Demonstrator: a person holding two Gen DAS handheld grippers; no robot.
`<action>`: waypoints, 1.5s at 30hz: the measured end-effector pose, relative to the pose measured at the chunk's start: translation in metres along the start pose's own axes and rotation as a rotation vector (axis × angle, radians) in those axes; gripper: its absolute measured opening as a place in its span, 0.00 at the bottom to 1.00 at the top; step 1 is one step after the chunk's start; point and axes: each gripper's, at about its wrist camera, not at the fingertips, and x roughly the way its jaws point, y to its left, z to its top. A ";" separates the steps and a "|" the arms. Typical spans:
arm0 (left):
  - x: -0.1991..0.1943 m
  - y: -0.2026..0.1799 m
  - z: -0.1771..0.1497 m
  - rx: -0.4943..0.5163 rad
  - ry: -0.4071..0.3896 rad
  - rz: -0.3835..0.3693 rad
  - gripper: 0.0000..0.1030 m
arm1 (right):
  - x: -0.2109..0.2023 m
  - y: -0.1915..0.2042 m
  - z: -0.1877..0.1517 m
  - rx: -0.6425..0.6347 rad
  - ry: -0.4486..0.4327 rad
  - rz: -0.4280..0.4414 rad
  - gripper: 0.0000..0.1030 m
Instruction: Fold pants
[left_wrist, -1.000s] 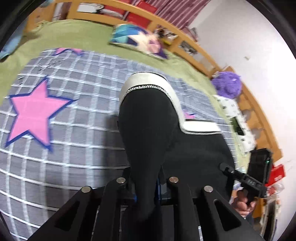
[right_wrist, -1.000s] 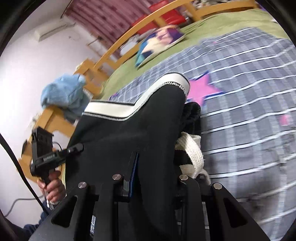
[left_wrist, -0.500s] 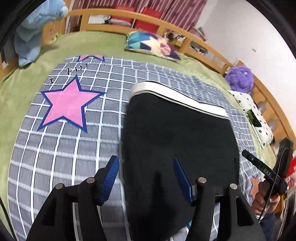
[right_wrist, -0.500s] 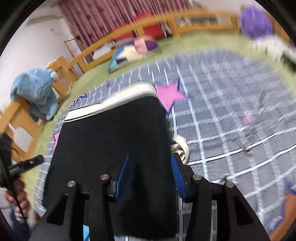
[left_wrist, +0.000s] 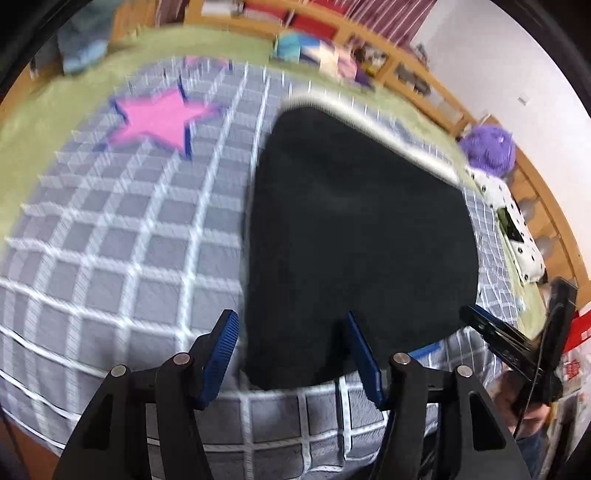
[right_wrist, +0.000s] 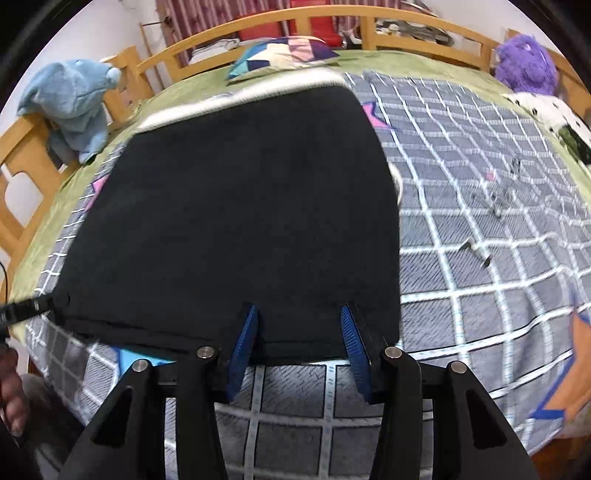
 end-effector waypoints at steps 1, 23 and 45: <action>-0.005 -0.002 0.006 0.018 -0.025 0.009 0.56 | -0.012 0.000 0.010 -0.015 -0.046 0.017 0.45; 0.125 -0.073 0.120 0.239 -0.131 0.212 0.73 | 0.098 0.021 0.136 -0.131 -0.220 -0.098 0.64; 0.057 -0.055 0.004 0.155 -0.095 0.254 0.77 | 0.025 0.003 0.027 -0.110 -0.052 -0.052 0.68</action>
